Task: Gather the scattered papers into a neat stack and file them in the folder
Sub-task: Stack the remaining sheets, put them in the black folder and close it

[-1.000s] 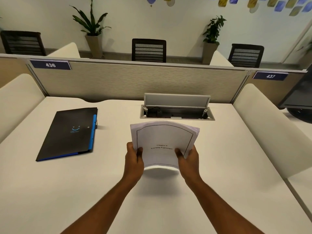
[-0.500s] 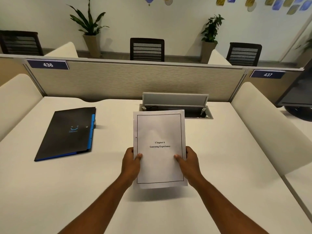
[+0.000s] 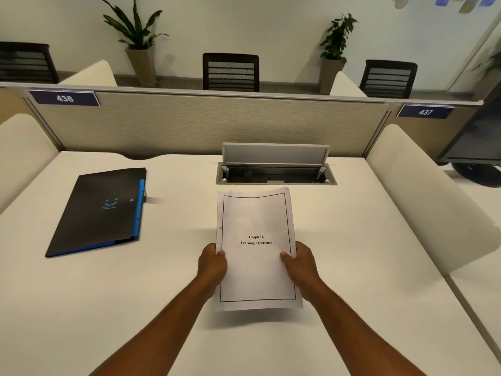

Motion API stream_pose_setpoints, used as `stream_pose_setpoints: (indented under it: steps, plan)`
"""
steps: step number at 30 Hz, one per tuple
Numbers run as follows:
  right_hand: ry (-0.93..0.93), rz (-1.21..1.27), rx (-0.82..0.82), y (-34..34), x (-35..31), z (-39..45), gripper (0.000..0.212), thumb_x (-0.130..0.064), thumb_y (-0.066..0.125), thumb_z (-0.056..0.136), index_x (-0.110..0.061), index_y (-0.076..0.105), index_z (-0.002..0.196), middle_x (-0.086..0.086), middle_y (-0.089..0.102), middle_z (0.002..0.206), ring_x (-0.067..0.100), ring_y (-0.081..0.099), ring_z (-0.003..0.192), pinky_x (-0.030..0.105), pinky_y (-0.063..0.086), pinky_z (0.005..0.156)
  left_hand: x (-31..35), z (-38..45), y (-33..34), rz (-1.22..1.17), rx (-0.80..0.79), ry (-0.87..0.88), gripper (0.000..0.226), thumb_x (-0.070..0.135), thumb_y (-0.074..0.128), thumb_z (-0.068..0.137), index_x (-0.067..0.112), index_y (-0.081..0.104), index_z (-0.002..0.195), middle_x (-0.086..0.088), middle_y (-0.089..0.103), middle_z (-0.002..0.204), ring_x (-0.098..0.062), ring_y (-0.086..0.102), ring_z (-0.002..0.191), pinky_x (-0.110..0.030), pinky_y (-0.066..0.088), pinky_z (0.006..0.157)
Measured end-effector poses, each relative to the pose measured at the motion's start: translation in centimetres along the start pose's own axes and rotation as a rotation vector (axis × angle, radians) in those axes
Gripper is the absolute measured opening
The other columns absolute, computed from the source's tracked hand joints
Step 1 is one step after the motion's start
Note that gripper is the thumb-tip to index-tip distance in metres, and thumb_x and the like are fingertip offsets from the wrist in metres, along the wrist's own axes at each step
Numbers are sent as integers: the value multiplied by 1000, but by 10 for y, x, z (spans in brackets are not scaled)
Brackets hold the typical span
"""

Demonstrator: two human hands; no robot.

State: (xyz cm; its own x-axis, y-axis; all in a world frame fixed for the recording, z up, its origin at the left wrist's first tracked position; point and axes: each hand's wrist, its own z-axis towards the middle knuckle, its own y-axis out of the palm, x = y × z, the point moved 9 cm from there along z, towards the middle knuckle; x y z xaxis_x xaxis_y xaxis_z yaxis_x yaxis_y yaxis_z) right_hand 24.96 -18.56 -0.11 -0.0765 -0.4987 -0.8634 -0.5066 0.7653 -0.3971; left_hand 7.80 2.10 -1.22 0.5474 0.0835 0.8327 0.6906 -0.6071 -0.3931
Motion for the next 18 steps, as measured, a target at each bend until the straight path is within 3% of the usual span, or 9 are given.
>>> stream_pose_setpoints:
  steps: [4,7,12,18]
  plan:
    - [88,-5,2,-24,16,10,14,-13,68,88,-12,73,101,7,75,99,25,70,88,37,58,78,-5,3,22,-12,-68,-65,20,12,45,93,7,64,92,-9,65,88,-24,52,71,-28,38,61]
    - [136,-39,-9,-46,29,19,13,-13,75,84,-5,73,93,14,76,95,28,71,82,36,58,73,-7,1,42,-41,-131,-143,14,11,49,90,12,57,78,-6,49,70,-22,37,60,-28,27,56]
    - [129,-132,5,-82,40,35,25,-18,82,81,-2,73,98,17,75,101,38,70,100,37,55,74,-5,1,76,-149,-164,-237,10,6,59,85,6,68,82,-11,65,81,-26,55,71,-35,43,64]
    - [142,-175,24,-112,56,57,18,-18,85,78,-9,74,90,8,76,92,31,72,91,40,58,80,3,4,111,-157,-100,-251,13,6,67,82,15,71,75,-6,69,80,-24,61,70,-28,48,61]
